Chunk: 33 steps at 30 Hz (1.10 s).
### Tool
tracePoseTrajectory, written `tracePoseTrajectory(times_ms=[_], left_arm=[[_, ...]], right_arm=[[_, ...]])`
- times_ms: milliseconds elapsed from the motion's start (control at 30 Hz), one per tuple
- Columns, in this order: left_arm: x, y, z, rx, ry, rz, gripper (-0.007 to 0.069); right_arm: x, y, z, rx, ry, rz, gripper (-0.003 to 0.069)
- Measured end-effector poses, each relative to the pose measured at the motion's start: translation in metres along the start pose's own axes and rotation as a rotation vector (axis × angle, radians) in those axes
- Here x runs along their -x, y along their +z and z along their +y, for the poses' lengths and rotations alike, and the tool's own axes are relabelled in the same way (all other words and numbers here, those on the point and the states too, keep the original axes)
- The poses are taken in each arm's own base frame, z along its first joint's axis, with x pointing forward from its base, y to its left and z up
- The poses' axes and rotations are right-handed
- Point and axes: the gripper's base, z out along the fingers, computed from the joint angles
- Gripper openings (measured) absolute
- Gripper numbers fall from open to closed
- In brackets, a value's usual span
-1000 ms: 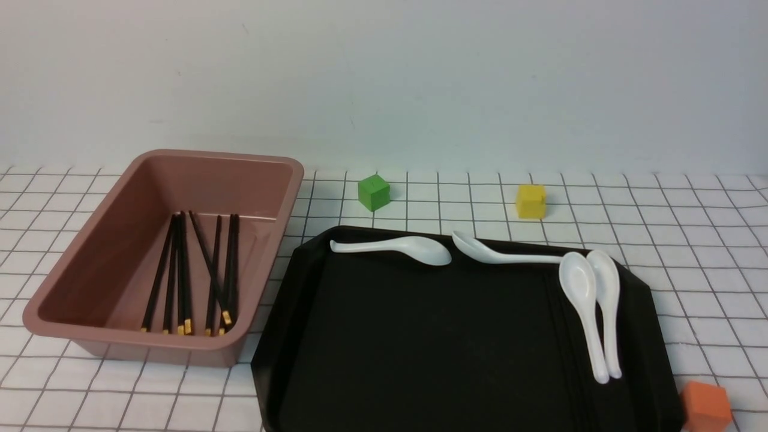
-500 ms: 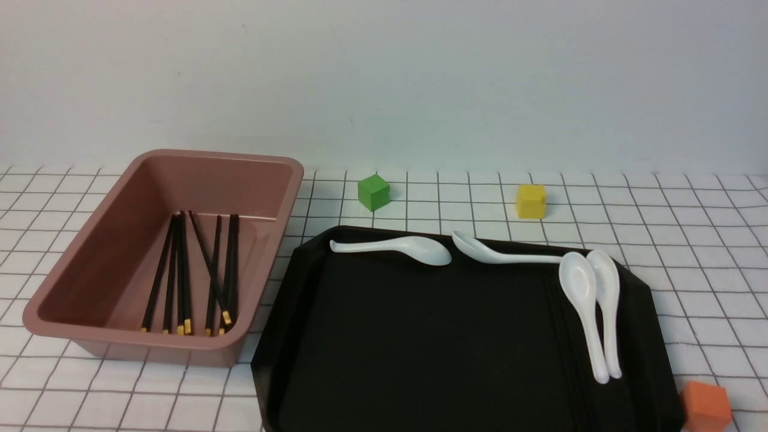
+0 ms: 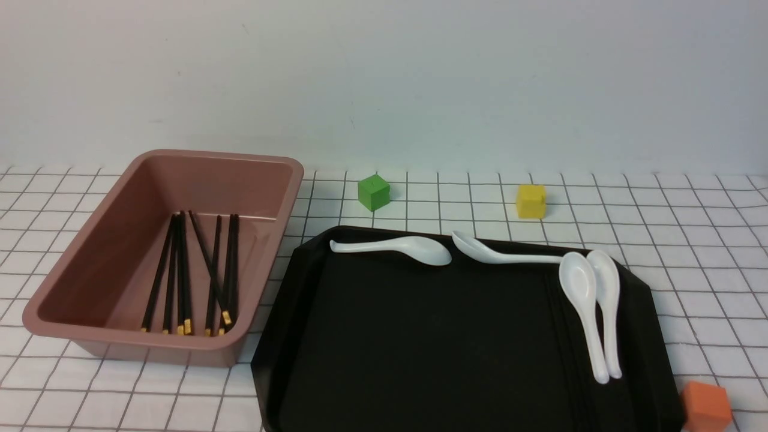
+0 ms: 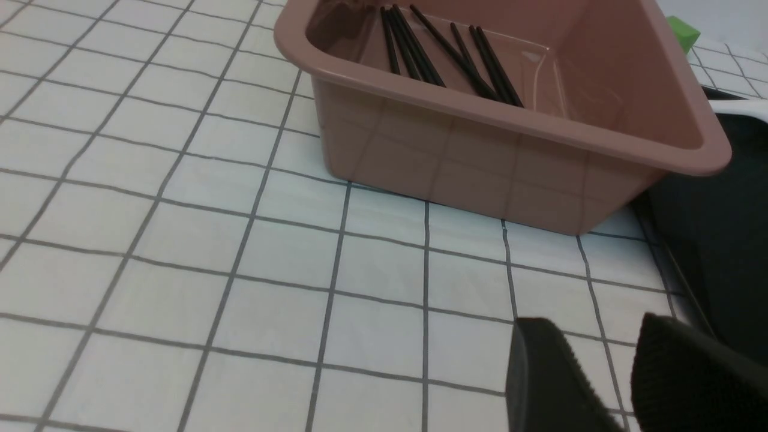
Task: On white black tablecloth take chopsticks from black tray and put them in box.
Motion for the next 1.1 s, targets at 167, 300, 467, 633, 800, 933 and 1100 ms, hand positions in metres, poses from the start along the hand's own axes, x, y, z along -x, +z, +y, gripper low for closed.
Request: tracePoseTrajectory(times_ms=[167,300,467,633,800,933,1100], left_arm=[[0.0,0.0,0.0,0.0,0.0,0.0,0.0238],[0.0,0.0,0.0,0.0,0.0,0.0,0.0238],[0.0,0.0,0.0,0.0,0.0,0.0,0.0238],[0.0,0.0,0.0,0.0,0.0,0.0,0.0238],[0.0,0.0,0.0,0.0,0.0,0.0,0.0238],[0.0,0.0,0.0,0.0,0.0,0.0,0.0238],[0.0,0.0,0.0,0.0,0.0,0.0,0.0238]], right_arm=[[0.0,0.0,0.0,0.0,0.0,0.0,0.0067],[0.0,0.0,0.0,0.0,0.0,0.0,0.0074],[0.0,0.0,0.0,0.0,0.0,0.0,0.0081],[0.0,0.0,0.0,0.0,0.001,0.0,0.0087],[0.0,0.0,0.0,0.0,0.001,0.0,0.0093],[-0.0001,0.0,0.0,0.0,0.001,0.001,0.0097],[-0.0001,0.0,0.0,0.0,0.001,0.001,0.0104]])
